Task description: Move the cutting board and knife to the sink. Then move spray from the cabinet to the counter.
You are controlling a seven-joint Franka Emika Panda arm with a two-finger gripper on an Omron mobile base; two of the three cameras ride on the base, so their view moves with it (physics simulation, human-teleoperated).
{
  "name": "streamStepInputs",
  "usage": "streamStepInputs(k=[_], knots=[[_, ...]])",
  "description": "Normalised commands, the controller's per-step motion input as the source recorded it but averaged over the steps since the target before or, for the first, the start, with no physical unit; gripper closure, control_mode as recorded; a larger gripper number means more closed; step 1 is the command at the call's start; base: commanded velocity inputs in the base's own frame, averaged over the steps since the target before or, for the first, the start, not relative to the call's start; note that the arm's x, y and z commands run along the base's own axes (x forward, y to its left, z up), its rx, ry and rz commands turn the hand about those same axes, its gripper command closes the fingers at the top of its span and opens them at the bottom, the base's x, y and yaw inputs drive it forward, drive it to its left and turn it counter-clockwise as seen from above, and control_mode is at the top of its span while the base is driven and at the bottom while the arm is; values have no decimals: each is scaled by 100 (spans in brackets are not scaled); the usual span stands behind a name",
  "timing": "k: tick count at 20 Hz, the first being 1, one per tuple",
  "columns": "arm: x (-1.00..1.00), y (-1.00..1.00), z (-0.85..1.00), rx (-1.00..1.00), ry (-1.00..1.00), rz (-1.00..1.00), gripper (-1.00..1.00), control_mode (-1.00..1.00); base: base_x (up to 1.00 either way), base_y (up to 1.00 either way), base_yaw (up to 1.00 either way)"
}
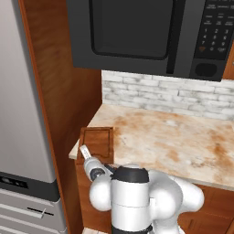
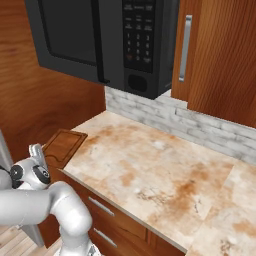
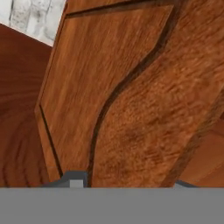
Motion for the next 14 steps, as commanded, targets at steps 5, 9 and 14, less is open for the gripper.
streamStepInputs(k=[5,9,14], knots=[[-13,-1,0,14,0,-3,100,-100,0,0,0],[-5,-1,0,4,0,0,100,-100,0,0,0],[-25,1,3,0,-14,0,100,-100,0,0,0]])
